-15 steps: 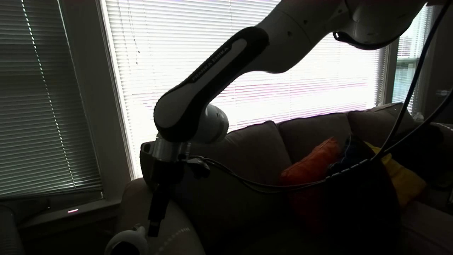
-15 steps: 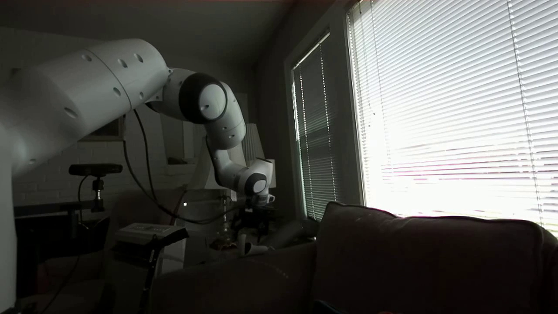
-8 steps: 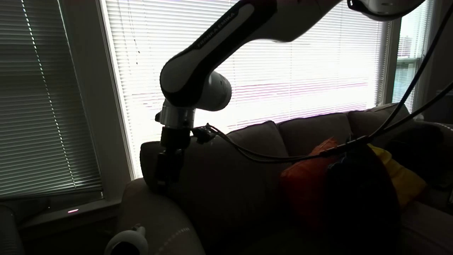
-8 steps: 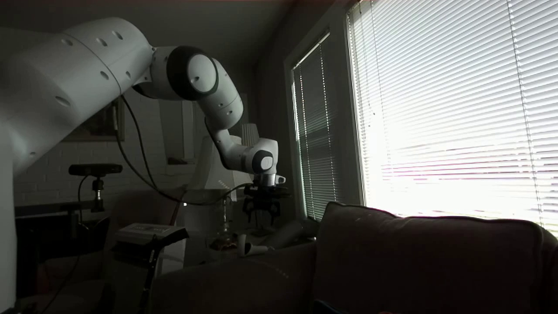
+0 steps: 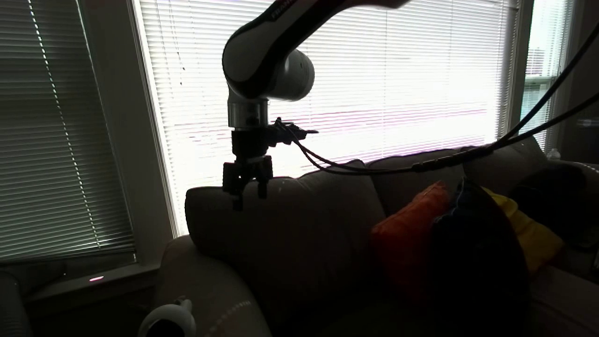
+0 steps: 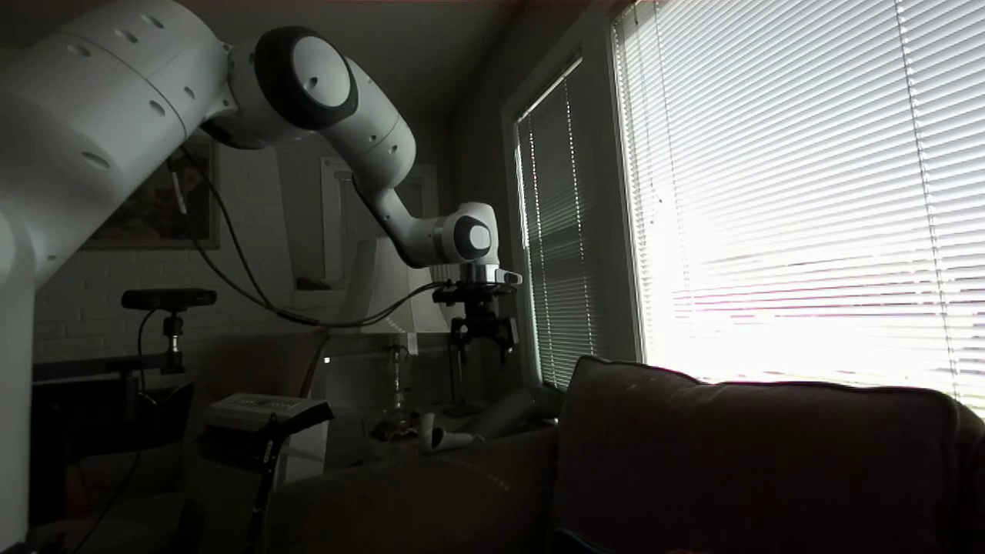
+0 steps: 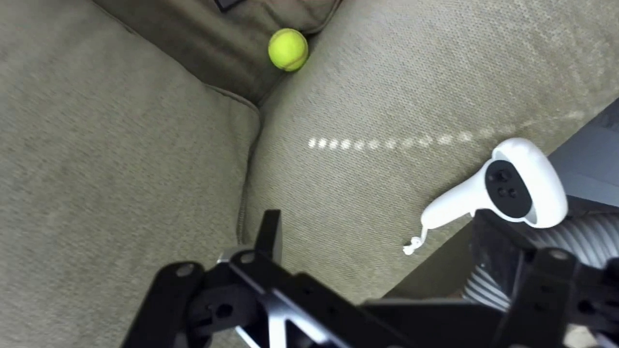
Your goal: Put the grey object on the left armrest
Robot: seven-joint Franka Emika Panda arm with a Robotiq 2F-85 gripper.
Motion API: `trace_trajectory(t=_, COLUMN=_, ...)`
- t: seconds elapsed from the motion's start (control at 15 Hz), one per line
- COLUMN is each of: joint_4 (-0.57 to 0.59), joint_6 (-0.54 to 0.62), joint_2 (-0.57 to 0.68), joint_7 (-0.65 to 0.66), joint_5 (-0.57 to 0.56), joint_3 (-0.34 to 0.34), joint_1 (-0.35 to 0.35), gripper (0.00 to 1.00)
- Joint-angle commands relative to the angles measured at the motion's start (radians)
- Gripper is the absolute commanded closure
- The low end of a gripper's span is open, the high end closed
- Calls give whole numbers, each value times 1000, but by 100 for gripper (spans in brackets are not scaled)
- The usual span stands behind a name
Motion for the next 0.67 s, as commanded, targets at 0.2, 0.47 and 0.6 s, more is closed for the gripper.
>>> trace_trajectory(t=0.2, joint_4=6, joint_6=-74, joint_2=-19, joint_7=115, joint_5=-51, joint_3=-49, joint_1=15, gripper=0)
trace_trajectory(t=0.47, joint_4=5, joint_6=-73, joint_2=-19, joint_7=114, joint_5=-51, joint_3=-46, joint_1=15, gripper=0)
trace_trajectory(t=0.6, joint_4=5, joint_6=-73, joint_2=-19, joint_7=114, joint_5=-51, joint_3=-46, joint_1=15, gripper=0)
